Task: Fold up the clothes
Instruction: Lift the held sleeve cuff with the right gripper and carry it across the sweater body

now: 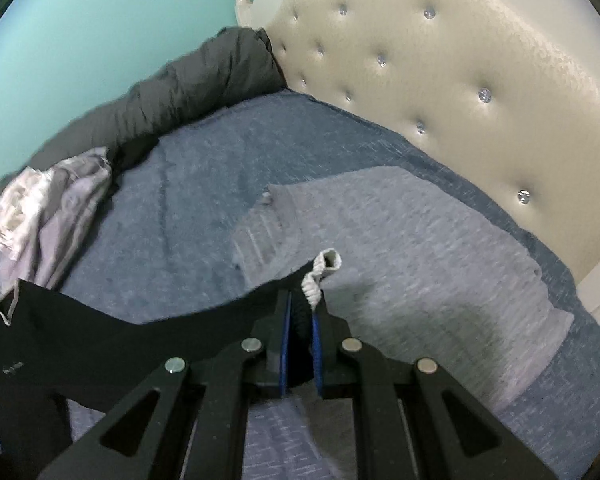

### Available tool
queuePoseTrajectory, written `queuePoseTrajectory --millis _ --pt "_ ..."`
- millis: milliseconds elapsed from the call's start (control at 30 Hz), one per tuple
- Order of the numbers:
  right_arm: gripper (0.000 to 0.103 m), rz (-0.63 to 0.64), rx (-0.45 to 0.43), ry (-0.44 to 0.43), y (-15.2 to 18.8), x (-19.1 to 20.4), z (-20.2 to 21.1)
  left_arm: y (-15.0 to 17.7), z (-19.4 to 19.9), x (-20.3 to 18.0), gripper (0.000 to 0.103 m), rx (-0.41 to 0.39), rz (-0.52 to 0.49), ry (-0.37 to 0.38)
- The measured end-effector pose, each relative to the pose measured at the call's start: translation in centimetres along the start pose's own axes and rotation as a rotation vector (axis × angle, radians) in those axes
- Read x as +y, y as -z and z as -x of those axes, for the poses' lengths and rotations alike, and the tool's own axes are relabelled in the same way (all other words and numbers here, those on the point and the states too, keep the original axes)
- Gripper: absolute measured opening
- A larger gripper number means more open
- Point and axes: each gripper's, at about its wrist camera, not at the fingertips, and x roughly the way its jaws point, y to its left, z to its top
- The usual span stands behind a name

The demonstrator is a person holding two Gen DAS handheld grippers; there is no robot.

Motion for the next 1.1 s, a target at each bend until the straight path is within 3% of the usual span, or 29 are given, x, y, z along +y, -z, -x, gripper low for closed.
queuePoseTrajectory --millis 200,367,667,833,933,1100 --pt "0.009 0.052 -0.045 -0.127 -1.0 4.5 2.6 0.0 0.4 -0.1 0.048 -0.009 0.005 0.003" --pt "0.009 0.103 -0.096 -0.261 -2.7 10.6 6.0 0.2 1.6 -0.2 0.048 -0.030 0.009 0.013" --pt "0.008 0.287 -0.138 -0.593 -3.0 27.6 13.6 0.8 5.1 1.7 0.048 -0.078 0.033 0.011" --pt "0.007 0.382 -0.066 -0.794 1.0 37.4 16.6 1.2 7.4 3.3 0.048 -0.113 0.063 0.009" --pt "0.006 0.451 0.025 -0.894 5.8 42.9 17.3 1.5 8.7 4.2 0.048 -0.131 0.080 0.008" --pt "0.006 0.557 0.152 -0.898 13.9 47.4 15.6 2.1 10.5 5.7 0.048 -0.155 0.106 0.009"
